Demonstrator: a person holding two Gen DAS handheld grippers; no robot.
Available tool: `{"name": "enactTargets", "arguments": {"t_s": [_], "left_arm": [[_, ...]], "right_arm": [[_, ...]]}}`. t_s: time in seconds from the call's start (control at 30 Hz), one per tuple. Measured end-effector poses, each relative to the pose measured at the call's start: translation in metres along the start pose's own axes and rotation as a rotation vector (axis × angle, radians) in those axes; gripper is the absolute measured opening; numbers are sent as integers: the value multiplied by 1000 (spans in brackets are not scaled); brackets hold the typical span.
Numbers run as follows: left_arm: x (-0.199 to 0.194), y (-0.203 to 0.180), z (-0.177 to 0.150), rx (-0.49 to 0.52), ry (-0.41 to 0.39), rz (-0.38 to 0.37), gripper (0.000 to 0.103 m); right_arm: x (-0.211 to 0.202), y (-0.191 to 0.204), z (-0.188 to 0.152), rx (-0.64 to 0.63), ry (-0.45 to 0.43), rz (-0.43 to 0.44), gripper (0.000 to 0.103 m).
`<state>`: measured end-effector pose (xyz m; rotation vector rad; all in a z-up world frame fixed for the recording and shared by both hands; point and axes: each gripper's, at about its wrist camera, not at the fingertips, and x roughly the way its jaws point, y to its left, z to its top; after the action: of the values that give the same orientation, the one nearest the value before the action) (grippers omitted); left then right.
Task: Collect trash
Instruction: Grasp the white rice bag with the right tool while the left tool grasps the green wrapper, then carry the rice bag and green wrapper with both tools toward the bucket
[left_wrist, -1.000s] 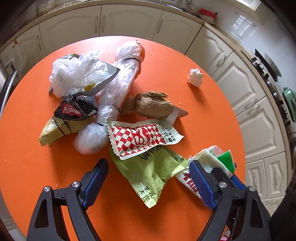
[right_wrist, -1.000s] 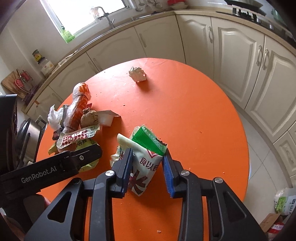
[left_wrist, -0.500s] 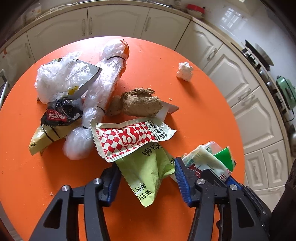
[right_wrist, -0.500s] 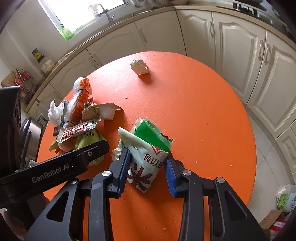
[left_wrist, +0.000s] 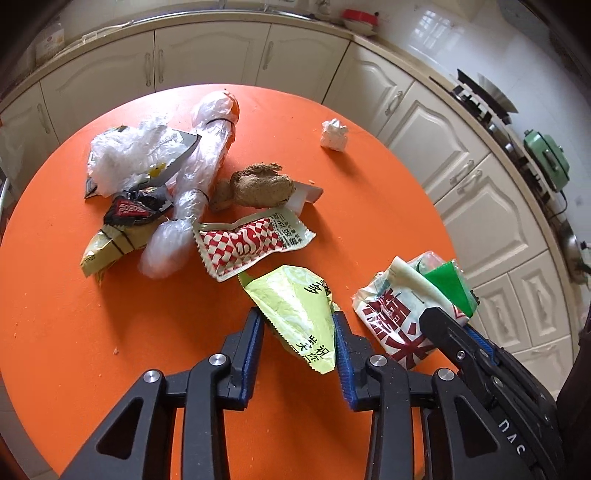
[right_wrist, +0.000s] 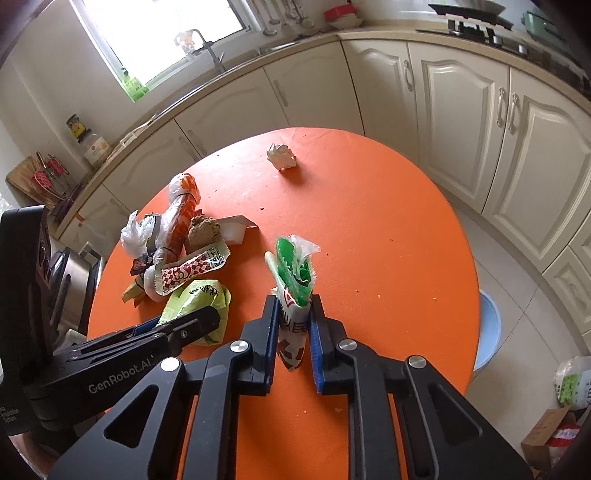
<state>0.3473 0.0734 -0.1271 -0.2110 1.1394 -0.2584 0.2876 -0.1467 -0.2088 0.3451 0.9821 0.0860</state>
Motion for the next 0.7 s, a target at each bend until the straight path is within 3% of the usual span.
{"name": "enactTargets", "arguments": {"t_s": [0.27, 0.7], "left_arm": [[-37, -9, -21, 53, -50, -35, 18], [-65, -51, -42, 172, -90, -68, 14]], "right_arm": [[-35, 3, -13, 15, -61, -27, 15], [-89, -37, -30, 109, -167, -67, 15]]}}
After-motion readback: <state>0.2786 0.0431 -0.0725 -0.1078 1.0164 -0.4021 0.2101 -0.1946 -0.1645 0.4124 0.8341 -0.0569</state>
